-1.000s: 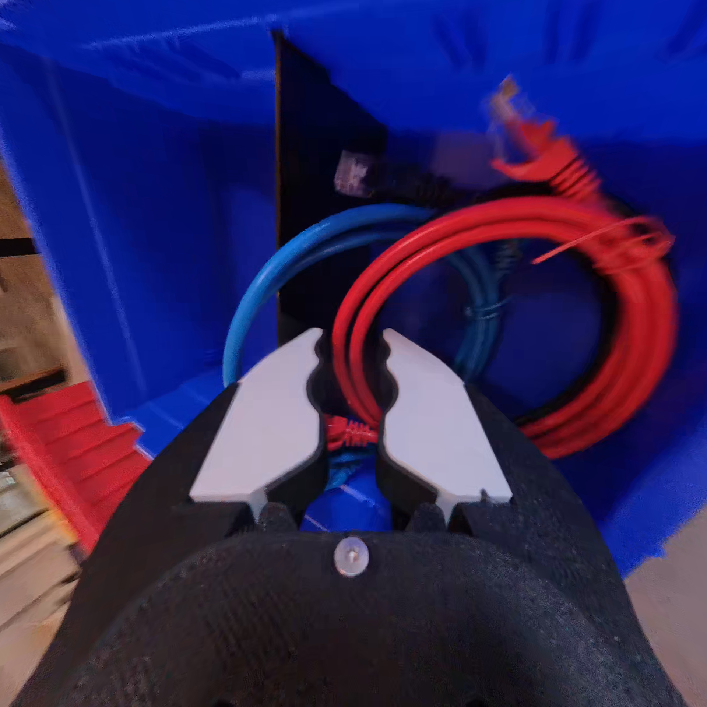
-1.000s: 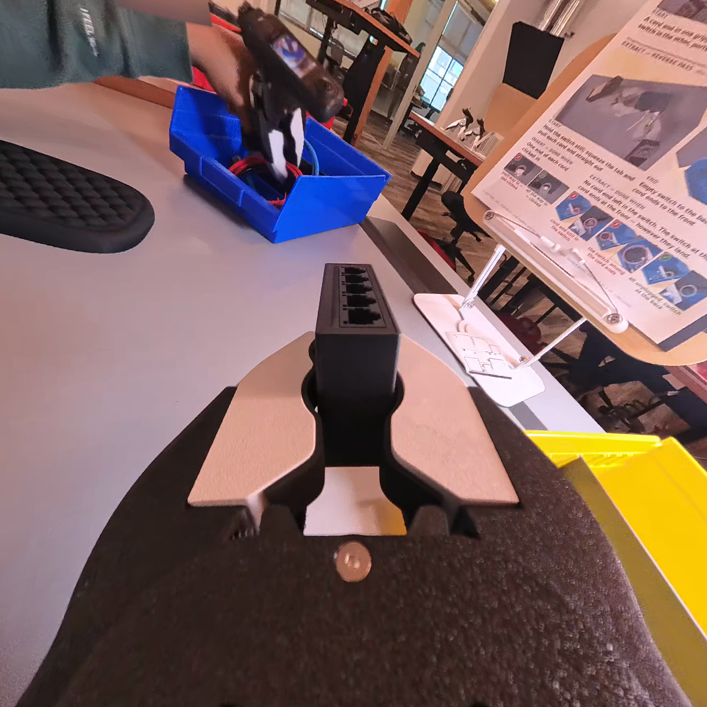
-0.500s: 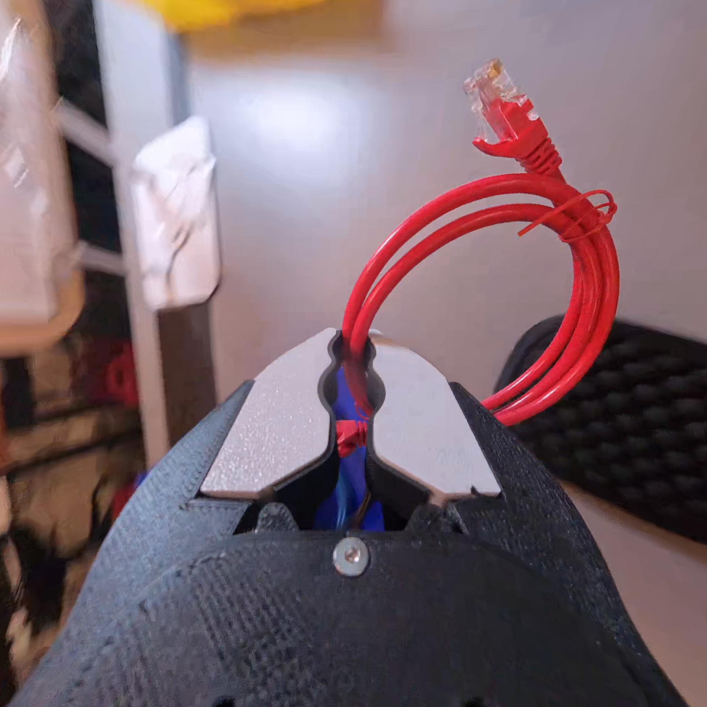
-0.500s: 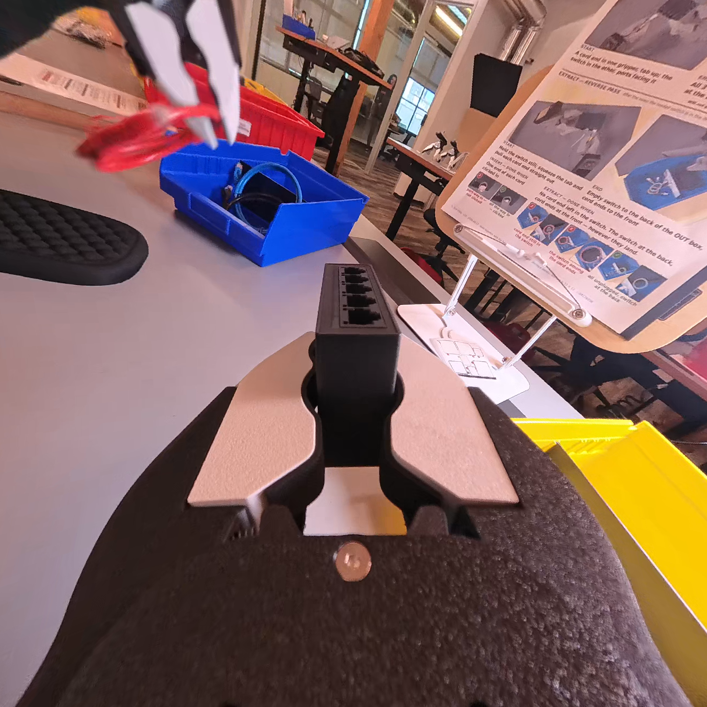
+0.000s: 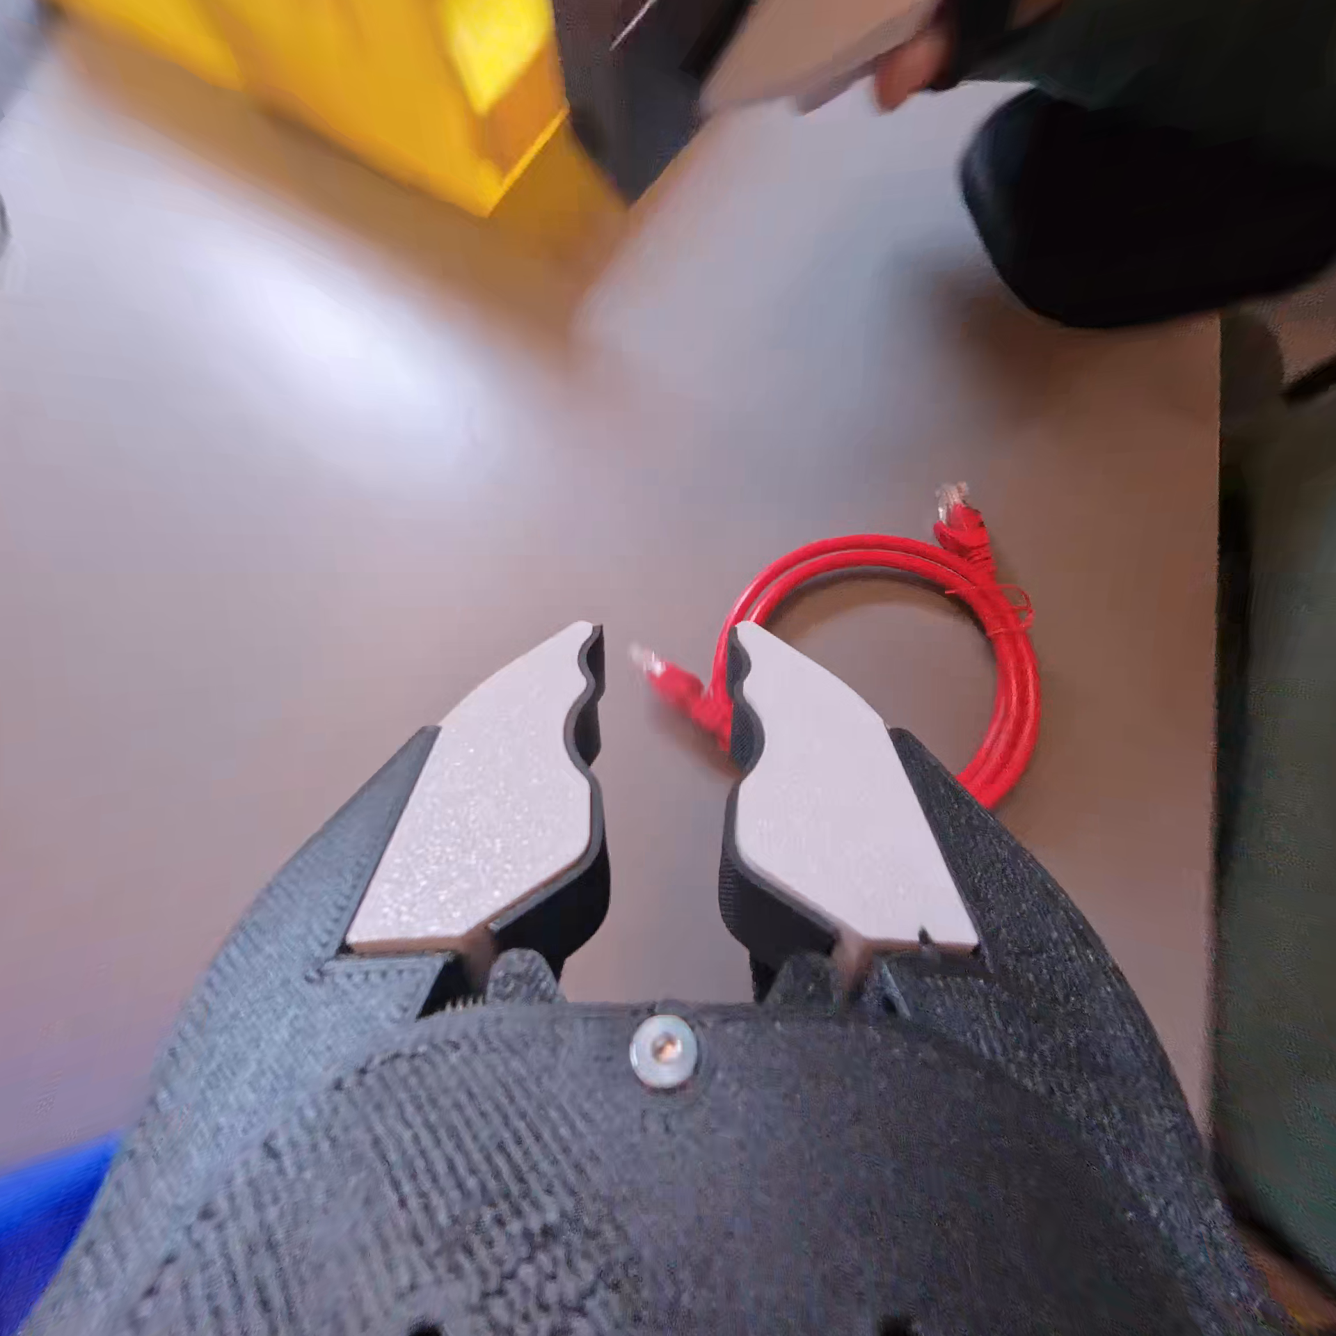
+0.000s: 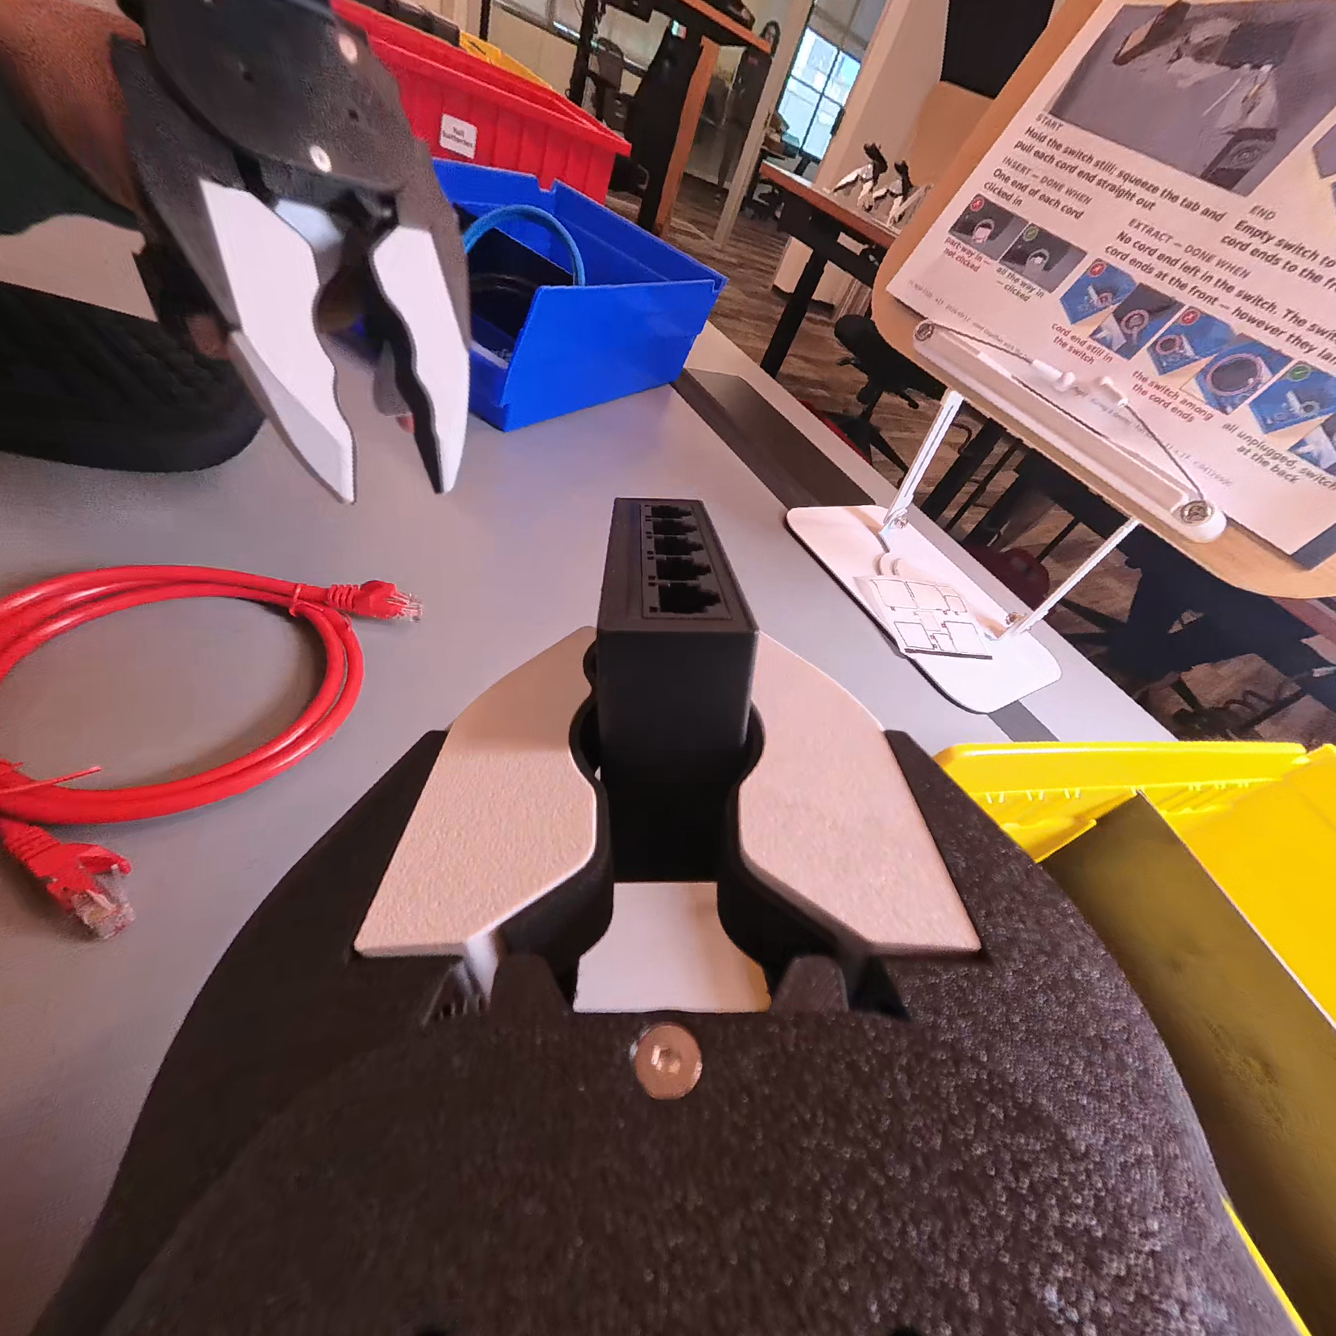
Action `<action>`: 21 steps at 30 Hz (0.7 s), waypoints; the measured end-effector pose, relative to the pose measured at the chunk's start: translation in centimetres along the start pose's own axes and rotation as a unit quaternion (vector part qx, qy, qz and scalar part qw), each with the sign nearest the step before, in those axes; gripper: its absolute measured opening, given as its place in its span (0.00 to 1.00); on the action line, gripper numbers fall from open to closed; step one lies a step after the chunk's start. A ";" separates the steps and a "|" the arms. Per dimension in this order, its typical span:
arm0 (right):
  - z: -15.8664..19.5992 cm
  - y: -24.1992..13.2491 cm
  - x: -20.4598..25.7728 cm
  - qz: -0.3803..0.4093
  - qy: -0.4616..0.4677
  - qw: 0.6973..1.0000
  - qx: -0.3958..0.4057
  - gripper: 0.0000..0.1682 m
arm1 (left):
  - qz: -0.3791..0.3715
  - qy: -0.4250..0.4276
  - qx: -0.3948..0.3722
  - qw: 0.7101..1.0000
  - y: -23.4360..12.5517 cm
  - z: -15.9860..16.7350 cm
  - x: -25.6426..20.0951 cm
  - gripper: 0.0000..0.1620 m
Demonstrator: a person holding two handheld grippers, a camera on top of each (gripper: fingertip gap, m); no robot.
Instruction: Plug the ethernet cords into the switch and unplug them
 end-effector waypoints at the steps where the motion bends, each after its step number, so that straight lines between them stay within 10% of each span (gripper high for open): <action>1: 0.0 0.0 0.0 -0.002 0.002 1.000 -0.001 0.17 | -0.002 -0.049 0.013 0.999 0.2 0.9 0.1 0.21; 9: 0.5 0.5 0.3 -0.012 0.002 1.000 0.012 0.17 | -0.003 -0.142 0.022 0.990 5.1 3.4 -0.5 0.24; 17: 1.2 1.2 1.7 -0.019 -0.099 0.995 0.025 0.17 | 0.126 0.151 0.077 0.977 5.8 1.1 -1.0 0.13; 21: 1.7 1.7 3.4 -0.012 -0.195 0.979 0.054 0.18 | 0.122 0.160 0.072 0.977 6.5 -0.6 -0.5 0.17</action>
Point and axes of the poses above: each gripper's, where its closed fingertips meet, y out along the fingers, z out of its underside, x = y × z across the jaws, the point moved 10 cm from there along -y, back along the fingers, and after that the axes turned 6 degrees about x, right-handed, at the moved point
